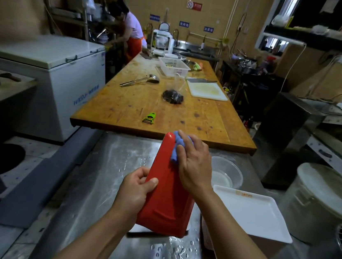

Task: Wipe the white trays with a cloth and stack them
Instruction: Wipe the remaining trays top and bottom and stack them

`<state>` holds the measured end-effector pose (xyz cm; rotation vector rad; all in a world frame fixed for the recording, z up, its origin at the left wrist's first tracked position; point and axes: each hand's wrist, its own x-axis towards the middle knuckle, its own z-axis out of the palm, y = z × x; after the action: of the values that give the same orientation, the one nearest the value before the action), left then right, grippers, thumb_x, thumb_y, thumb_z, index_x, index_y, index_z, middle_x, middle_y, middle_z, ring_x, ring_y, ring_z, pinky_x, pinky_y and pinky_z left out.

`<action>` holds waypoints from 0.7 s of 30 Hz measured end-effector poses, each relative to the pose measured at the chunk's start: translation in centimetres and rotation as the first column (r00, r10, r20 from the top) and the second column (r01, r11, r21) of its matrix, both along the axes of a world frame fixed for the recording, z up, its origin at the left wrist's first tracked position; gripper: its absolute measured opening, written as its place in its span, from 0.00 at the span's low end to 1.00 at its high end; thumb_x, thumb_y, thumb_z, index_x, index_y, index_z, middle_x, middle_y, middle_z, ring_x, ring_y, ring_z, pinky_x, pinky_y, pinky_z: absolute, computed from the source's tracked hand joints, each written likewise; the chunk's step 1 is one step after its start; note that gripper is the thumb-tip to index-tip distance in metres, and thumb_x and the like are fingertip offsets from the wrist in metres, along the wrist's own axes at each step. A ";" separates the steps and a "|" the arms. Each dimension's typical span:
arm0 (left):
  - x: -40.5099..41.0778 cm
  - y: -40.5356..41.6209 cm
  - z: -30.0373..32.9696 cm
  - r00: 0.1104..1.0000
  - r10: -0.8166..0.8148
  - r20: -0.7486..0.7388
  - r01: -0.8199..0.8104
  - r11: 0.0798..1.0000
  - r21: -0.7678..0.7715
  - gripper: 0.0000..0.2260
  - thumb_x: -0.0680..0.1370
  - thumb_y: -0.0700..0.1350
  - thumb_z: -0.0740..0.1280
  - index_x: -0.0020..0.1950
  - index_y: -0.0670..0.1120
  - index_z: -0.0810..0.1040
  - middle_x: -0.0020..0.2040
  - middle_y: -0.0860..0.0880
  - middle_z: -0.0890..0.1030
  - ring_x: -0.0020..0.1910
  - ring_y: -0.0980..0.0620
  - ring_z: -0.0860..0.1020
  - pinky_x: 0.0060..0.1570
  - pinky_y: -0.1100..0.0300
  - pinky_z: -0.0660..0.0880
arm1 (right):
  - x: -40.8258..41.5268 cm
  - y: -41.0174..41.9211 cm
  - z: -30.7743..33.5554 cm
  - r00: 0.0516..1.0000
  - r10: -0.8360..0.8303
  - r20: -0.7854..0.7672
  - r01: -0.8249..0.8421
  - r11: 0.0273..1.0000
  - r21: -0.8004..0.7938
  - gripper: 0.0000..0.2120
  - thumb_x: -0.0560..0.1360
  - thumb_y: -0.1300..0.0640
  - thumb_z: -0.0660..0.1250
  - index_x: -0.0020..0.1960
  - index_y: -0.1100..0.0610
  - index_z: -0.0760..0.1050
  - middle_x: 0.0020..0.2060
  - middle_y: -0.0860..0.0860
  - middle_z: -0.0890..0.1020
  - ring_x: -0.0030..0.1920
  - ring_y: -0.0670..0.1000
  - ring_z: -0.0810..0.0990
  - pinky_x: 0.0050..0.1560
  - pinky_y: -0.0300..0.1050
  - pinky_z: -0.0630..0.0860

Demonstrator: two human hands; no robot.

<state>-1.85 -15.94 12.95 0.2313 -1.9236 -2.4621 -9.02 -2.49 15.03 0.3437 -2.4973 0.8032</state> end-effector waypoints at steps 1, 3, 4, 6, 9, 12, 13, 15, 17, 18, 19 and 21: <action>0.0 -0.1 0.1 1.000 0.006 0.002 -0.006 1.000 0.008 0.05 0.77 0.33 0.62 0.47 0.40 0.76 0.35 0.45 0.84 0.32 0.51 0.81 0.35 0.58 0.79 | -0.2 0.5 -0.2 1.000 -0.003 0.025 0.004 0.999 -0.035 0.19 0.81 0.53 0.56 0.71 0.49 0.67 0.64 0.51 0.72 0.63 0.53 0.67 0.64 0.47 0.63; -0.1 -0.2 0.4 1.000 0.015 0.004 -0.015 1.000 0.021 0.04 0.78 0.34 0.63 0.49 0.40 0.75 0.37 0.44 0.84 0.34 0.48 0.82 0.37 0.56 0.80 | -0.5 1.4 -0.4 0.998 -0.003 0.064 0.011 0.993 -0.119 0.18 0.81 0.55 0.55 0.71 0.52 0.67 0.63 0.53 0.72 0.63 0.52 0.66 0.64 0.43 0.60; -0.2 -0.2 0.6 1.000 0.015 0.003 -0.015 0.999 0.033 0.03 0.78 0.34 0.63 0.49 0.40 0.75 0.37 0.44 0.84 0.34 0.48 0.82 0.36 0.56 0.80 | -0.7 1.7 -0.4 0.996 -0.005 0.087 0.019 0.986 -0.163 0.18 0.81 0.55 0.55 0.71 0.52 0.66 0.63 0.54 0.71 0.64 0.52 0.66 0.65 0.42 0.59; -0.4 -0.1 0.9 1.000 0.015 0.002 -0.015 0.997 0.070 0.04 0.77 0.33 0.63 0.47 0.40 0.75 0.35 0.45 0.84 0.33 0.50 0.82 0.33 0.58 0.79 | -1.0 1.9 -0.1 0.990 -0.011 0.139 0.045 0.970 -0.238 0.19 0.82 0.55 0.54 0.72 0.53 0.65 0.64 0.55 0.69 0.66 0.53 0.66 0.66 0.42 0.58; -1.0 0.1 1.1 0.999 0.027 0.018 -0.029 0.988 0.153 0.05 0.77 0.32 0.62 0.45 0.40 0.74 0.33 0.47 0.83 0.30 0.52 0.81 0.30 0.60 0.78 | -1.1 1.6 0.1 0.983 -0.026 0.180 0.076 0.958 -0.275 0.21 0.82 0.54 0.54 0.74 0.52 0.61 0.69 0.55 0.64 0.69 0.54 0.62 0.68 0.43 0.57; -1.5 0.4 1.1 0.998 0.046 0.036 -0.053 0.972 0.227 0.05 0.77 0.32 0.62 0.44 0.41 0.74 0.31 0.47 0.82 0.28 0.53 0.81 0.29 0.60 0.78 | -0.5 1.1 0.2 0.978 -0.025 0.206 0.087 0.950 -0.299 0.22 0.81 0.55 0.54 0.75 0.53 0.59 0.72 0.56 0.59 0.70 0.56 0.62 0.70 0.48 0.58; -1.7 0.4 1.1 0.998 0.052 0.042 -0.060 0.968 0.242 0.05 0.77 0.32 0.62 0.44 0.41 0.74 0.31 0.47 0.82 0.28 0.53 0.81 0.29 0.60 0.78 | -0.1 1.1 0.1 0.979 -0.019 0.205 0.080 0.952 -0.296 0.22 0.81 0.55 0.53 0.75 0.55 0.59 0.72 0.58 0.60 0.69 0.58 0.63 0.70 0.51 0.60; -2.0 0.7 1.2 0.996 0.073 0.054 -0.085 0.959 0.271 0.06 0.77 0.33 0.62 0.43 0.42 0.74 0.31 0.46 0.82 0.28 0.52 0.81 0.29 0.59 0.79 | 0.7 1.1 -0.3 0.984 0.010 0.177 0.034 0.969 -0.246 0.22 0.80 0.56 0.51 0.72 0.63 0.63 0.70 0.61 0.64 0.64 0.63 0.67 0.64 0.57 0.65; -2.5 0.8 1.6 0.992 0.118 0.052 -0.128 0.945 0.302 0.07 0.77 0.33 0.62 0.42 0.43 0.73 0.30 0.46 0.82 0.28 0.52 0.81 0.28 0.59 0.79 | 1.8 0.9 -1.0 0.978 0.029 0.207 0.024 0.969 -0.246 0.22 0.80 0.57 0.51 0.73 0.62 0.61 0.67 0.61 0.67 0.60 0.62 0.69 0.58 0.52 0.66; -2.9 0.7 1.9 0.988 0.145 0.045 -0.152 0.938 0.310 0.07 0.77 0.33 0.62 0.41 0.43 0.72 0.29 0.47 0.82 0.27 0.53 0.80 0.27 0.60 0.78 | 2.4 0.8 -1.3 0.972 0.035 0.233 0.029 0.964 -0.266 0.23 0.81 0.57 0.51 0.75 0.59 0.58 0.65 0.60 0.69 0.58 0.59 0.70 0.56 0.48 0.65; -3.3 0.6 2.2 0.985 0.171 0.034 -0.173 0.935 0.311 0.08 0.77 0.33 0.62 0.41 0.43 0.72 0.28 0.48 0.81 0.26 0.54 0.80 0.26 0.61 0.77 | 2.9 0.6 -1.7 0.967 0.042 0.253 0.033 0.958 -0.285 0.23 0.81 0.56 0.51 0.76 0.55 0.55 0.62 0.59 0.69 0.57 0.57 0.71 0.54 0.46 0.65; -4.0 0.5 2.7 0.978 0.210 0.014 -0.204 0.931 0.303 0.09 0.77 0.33 0.62 0.40 0.44 0.72 0.26 0.50 0.81 0.25 0.55 0.79 0.26 0.62 0.77 | 3.8 0.3 -2.3 0.954 0.029 0.298 0.069 0.947 -0.313 0.25 0.82 0.55 0.51 0.77 0.46 0.49 0.54 0.54 0.69 0.51 0.51 0.71 0.47 0.39 0.64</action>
<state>-5.80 -15.45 15.62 0.3901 -1.4196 -2.5895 -5.23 -2.18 12.70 0.0846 -2.5732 1.3166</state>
